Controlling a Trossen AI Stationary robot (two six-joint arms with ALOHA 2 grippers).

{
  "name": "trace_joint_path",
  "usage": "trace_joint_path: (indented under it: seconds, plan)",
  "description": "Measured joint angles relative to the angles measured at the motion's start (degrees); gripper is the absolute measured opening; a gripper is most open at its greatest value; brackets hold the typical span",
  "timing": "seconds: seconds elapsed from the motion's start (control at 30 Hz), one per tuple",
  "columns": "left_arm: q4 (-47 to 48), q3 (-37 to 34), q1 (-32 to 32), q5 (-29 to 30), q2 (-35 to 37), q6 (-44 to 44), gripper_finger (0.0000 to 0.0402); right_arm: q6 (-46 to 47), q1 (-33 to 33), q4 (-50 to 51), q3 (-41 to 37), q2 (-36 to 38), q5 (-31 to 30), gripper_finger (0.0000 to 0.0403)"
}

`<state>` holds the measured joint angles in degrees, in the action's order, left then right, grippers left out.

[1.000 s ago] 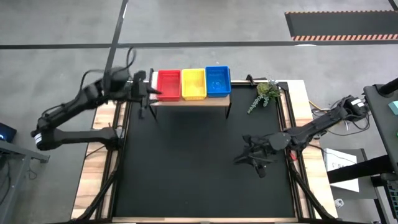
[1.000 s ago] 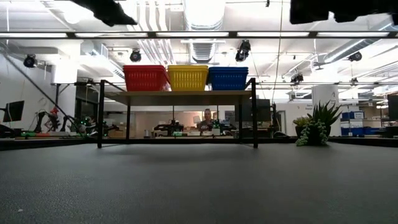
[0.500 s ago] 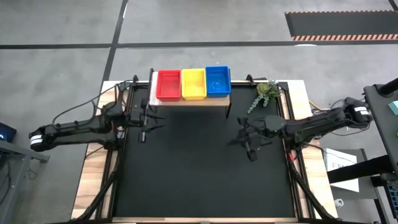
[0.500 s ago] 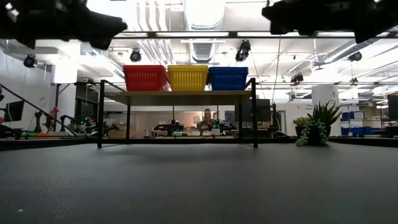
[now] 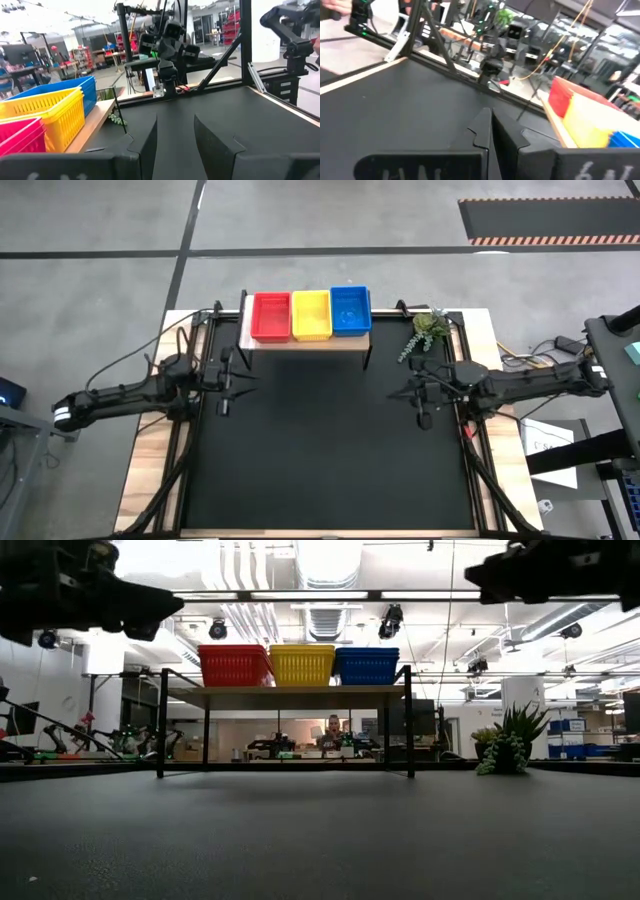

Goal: Stack baskets on shelf by color
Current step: Return to Home Position

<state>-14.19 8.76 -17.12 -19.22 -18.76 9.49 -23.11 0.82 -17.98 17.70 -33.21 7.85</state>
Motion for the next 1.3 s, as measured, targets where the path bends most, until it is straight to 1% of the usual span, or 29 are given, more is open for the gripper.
trace_joint_path:
  seconds: [0.1, 0.17, 0.23, 0.33, 0.5, 0.63, 0.67, 0.73, 0.83, 0.93, 1.13, 1.17, 1.3]
  plan:
    - [-0.3, -2.8, 0.0, 0.0, 2.3, -0.2, 0.0114, -1.7, 0.0, -0.6, -3.2, 3.8, -2.2, 0.0008]
    - [-0.3, -4.5, 0.0, 0.0, 3.6, -2.4, 0.0114, -2.4, 0.0, -1.2, -5.5, 6.3, -3.5, 0.0008]
    - [-0.4, -5.7, 0.0, 0.0, 5.2, -4.5, 0.0114, -2.4, 0.0, -2.0, -7.5, 9.0, -4.1, 0.0008]
    - [-0.3, -6.6, 0.0, 0.0, 8.7, -4.6, 0.0109, -3.0, 0.0, -2.0, -9.5, 14.5, -4.9, 0.0008]
    - [-0.8, -8.0, 0.0, -0.5, 13.9, -4.2, 0.0078, -3.9, 0.0, -1.9, -12.1, 25.2, -4.9, 0.0008]
    - [0.6, -8.2, 0.1, -3.7, 16.5, -5.8, 0.0056, -4.1, 0.0, 0.7, -14.7, 33.2, -5.1, 0.0008]
    - [0.3, -8.2, 0.1, -3.8, 16.8, -6.1, 0.0053, -4.0, 0.0, -0.6, -15.1, 33.1, -5.2, 0.0008]
    - [0.3, -8.3, 0.1, -3.6, 17.2, -6.2, 0.0051, -3.8, 0.0, 2.7, -16.3, 33.0, -6.0, 0.0008]
    - [-0.9, -8.3, 0.0, -3.6, 17.5, -6.2, 0.0050, -3.9, 0.0, 2.7, -16.9, 31.6, -6.8, 0.0008]
    - [-0.9, -8.3, 0.1, -3.4, 16.9, -6.2, 0.0050, -3.5, 0.0, 4.9, -17.0, 31.2, -5.5, 0.0008]
    - [-0.8, -8.3, 0.0, -3.3, 15.6, -6.2, 0.0050, 1.3, 0.0, 5.7, -17.0, 31.1, -5.0, 0.0008]
    - [-0.8, -8.4, 0.0, -3.3, 15.3, -6.2, 0.0050, 2.7, 0.0, 5.7, -17.0, 31.1, -4.9, 0.0008]
    - [-0.8, -8.4, 0.0, -3.3, 14.4, -6.2, 0.0050, 15.0, 0.0, 5.7, -17.0, 30.6, -4.9, 0.0008]
